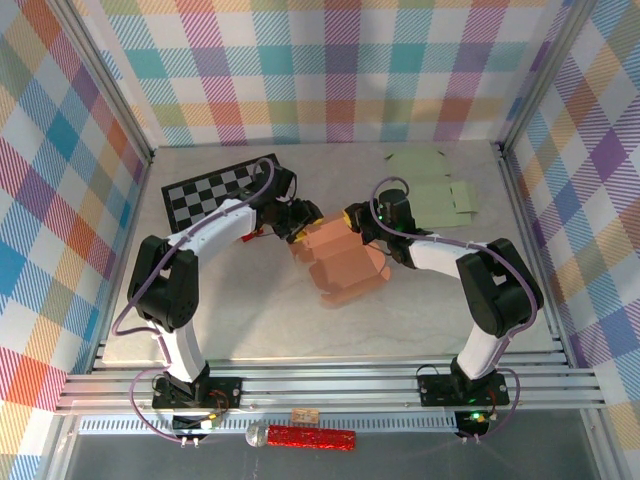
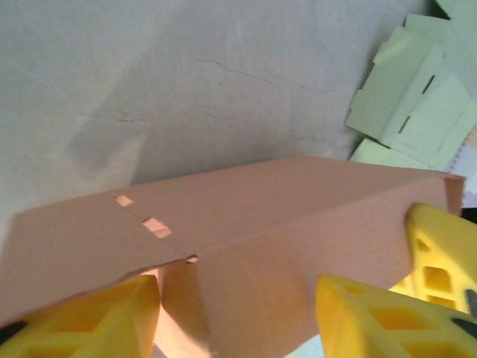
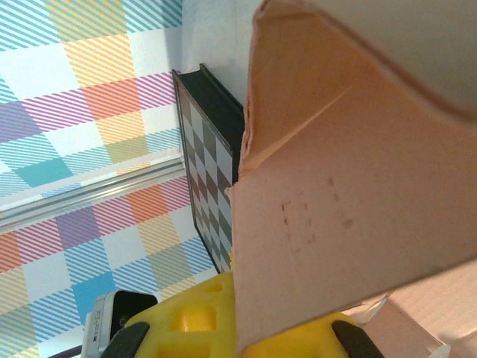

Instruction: Fold the paper box

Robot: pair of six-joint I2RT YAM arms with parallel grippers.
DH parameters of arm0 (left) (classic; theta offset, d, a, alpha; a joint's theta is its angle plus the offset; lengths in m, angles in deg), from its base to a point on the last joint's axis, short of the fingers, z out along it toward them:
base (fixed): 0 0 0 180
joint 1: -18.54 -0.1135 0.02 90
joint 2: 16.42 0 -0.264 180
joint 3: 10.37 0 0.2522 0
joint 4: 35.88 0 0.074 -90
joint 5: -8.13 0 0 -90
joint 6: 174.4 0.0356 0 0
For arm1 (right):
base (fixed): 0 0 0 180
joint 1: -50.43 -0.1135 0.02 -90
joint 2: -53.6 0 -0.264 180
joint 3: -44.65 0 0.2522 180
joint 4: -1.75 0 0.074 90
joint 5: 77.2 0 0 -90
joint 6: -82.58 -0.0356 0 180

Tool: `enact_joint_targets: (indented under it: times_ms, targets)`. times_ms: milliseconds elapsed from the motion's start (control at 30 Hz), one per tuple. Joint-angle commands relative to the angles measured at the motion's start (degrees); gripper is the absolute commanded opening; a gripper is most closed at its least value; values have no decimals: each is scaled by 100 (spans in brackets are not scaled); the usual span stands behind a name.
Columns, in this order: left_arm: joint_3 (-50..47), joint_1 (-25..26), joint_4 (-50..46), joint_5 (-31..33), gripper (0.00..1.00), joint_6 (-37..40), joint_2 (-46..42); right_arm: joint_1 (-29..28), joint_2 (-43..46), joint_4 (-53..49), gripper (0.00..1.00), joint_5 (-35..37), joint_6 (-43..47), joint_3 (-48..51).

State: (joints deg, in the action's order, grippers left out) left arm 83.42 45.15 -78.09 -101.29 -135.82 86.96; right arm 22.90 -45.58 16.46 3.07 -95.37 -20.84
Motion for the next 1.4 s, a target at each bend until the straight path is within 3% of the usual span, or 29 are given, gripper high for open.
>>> enact_joint_targets:
  times_ms: [0, 267, 400, 567, 833, 1133, 1367]
  targets:
    - [-7, 22, -610, 439, 63, 410, -622, 53, -103, 676, 0, -133, 160, 177]
    - [-1315, -575, -509, 714, 65, 865, -1996, 133, -398, 1882, 0, -728, 400, 462]
    - [-1823, -906, -317, 558, 55, 1303, -2232, 210, -580, 2226, 0, -1014, 525, 622]
    - [-2161, -947, -78, 520, 45, 1857, -2246, 309, -925, 3072, 0, -1296, 346, 824]
    - [-3010, -947, 925, 259, 30, 3068, -2216, 314, -954, 2917, 0, -1459, 457, 756]
    - [-3274, -753, 1812, -149, 34, 4275, -1898, 314, -961, 2809, 0, -1508, 459, 666]
    - [-3073, -505, 1769, -192, 40, 4710, -1490, 310, -990, 2796, 0, -1519, 418, 598]
